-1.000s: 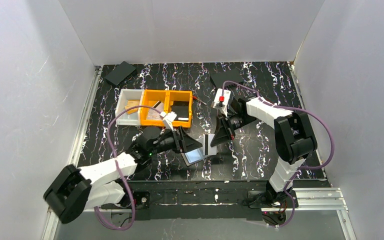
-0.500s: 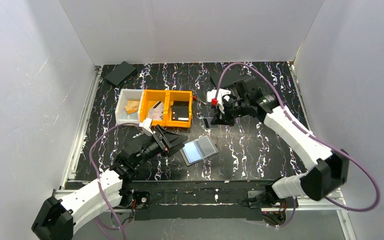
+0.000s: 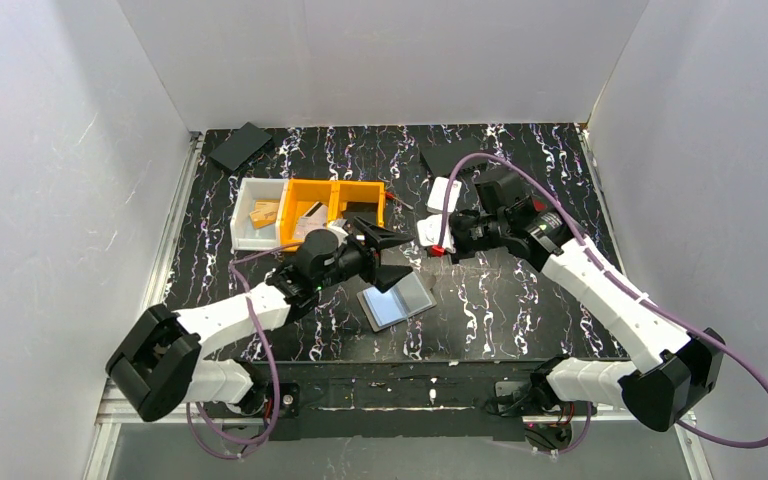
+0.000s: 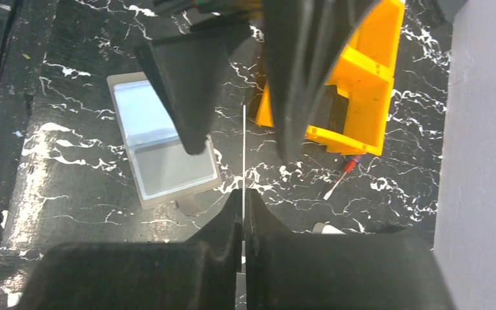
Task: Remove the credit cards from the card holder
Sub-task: Place the credit card in the storage box.
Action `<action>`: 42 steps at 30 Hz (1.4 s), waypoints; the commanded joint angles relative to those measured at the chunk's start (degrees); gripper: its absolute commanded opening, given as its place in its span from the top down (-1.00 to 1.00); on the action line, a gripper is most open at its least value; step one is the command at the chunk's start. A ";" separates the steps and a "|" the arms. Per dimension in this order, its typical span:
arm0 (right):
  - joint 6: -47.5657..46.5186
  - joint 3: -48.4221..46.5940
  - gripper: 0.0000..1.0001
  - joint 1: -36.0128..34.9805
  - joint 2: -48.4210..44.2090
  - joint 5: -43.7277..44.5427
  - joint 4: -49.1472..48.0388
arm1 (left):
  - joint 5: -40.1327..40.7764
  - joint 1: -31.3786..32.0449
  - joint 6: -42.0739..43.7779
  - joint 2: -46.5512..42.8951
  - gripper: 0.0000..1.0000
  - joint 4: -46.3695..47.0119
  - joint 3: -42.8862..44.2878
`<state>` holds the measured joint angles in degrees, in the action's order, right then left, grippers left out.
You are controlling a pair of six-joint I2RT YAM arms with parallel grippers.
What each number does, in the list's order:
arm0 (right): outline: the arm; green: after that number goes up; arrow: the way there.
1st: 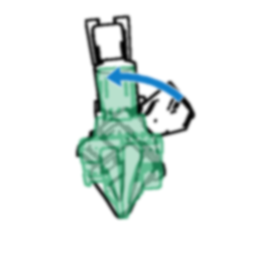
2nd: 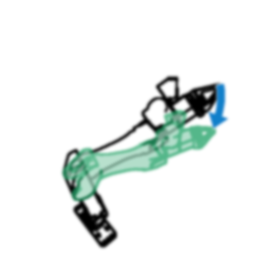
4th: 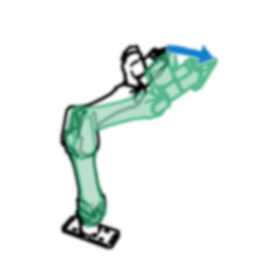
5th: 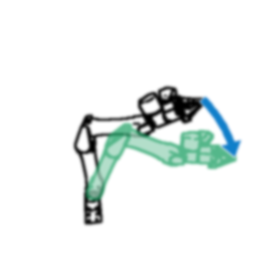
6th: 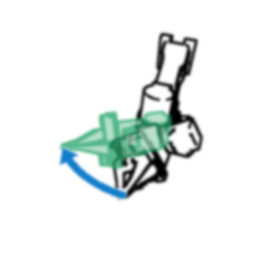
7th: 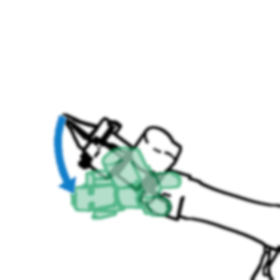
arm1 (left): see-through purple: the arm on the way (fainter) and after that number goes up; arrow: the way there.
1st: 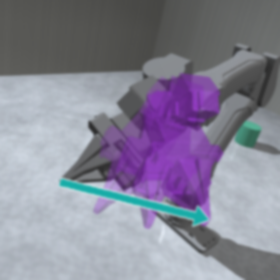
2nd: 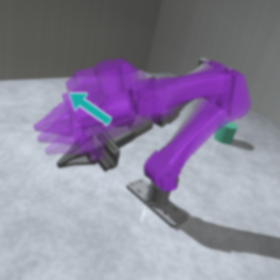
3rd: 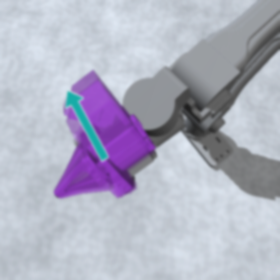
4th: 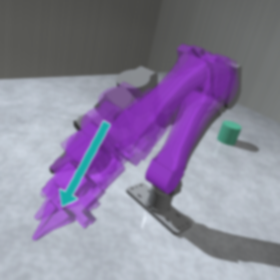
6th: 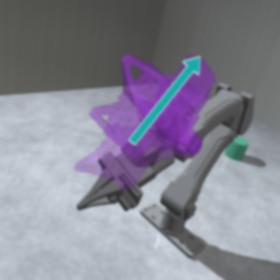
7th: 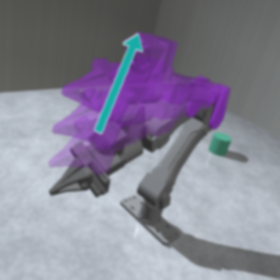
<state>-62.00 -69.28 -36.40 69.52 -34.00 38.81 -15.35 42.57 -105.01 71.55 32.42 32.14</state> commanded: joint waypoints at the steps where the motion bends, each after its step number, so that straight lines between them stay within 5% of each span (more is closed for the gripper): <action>1: -0.93 1.93 0.97 -0.24 -1.66 -2.47 -1.33 | 1.98 1.21 -3.89 2.24 -0.42 1.10 4.94; 9: -3.21 3.96 0.97 -0.83 -1.74 0.76 -2.44 | 1.33 2.08 -6.71 4.95 0.09 3.25 5.90; 14: -3.66 4.06 0.87 -0.85 -1.83 0.85 -2.14 | 0.41 2.18 -7.00 6.19 0.92 5.35 5.78; 18: -4.93 4.06 0.35 -0.88 -2.05 -1.49 0.48 | -0.50 2.17 -8.16 7.85 1.00 9.36 4.78; 24: -7.37 4.38 -0.92 -0.67 -4.06 -3.70 6.86 | 0.65 1.76 -8.02 9.13 1.00 16.79 0.99; 28: -5.99 1.99 -0.97 1.14 -6.14 -6.57 12.41 | -0.96 -0.63 -2.62 9.39 1.00 19.23 -2.04; 36: 8.02 3.43 -0.97 7.16 -9.30 -16.15 11.99 | -21.36 -8.00 35.37 3.00 1.00 18.69 -5.17; 38: 12.06 6.82 -0.97 9.85 -9.44 -20.47 8.38 | -25.56 -7.86 55.29 -1.84 1.00 -2.90 -0.12; 40: 17.64 10.76 -0.97 12.63 -9.95 -24.74 2.26 | -20.88 -5.90 75.66 -5.93 1.00 -29.89 7.52; 42: 29.60 15.88 -0.97 14.29 -11.20 -27.70 -9.38 | -17.50 -3.64 88.92 -7.47 1.00 -44.28 12.72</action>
<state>-51.64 -60.62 -25.50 59.66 -51.92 45.82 -32.10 35.53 -57.39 70.59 25.15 33.61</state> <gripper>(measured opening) 0.983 0.009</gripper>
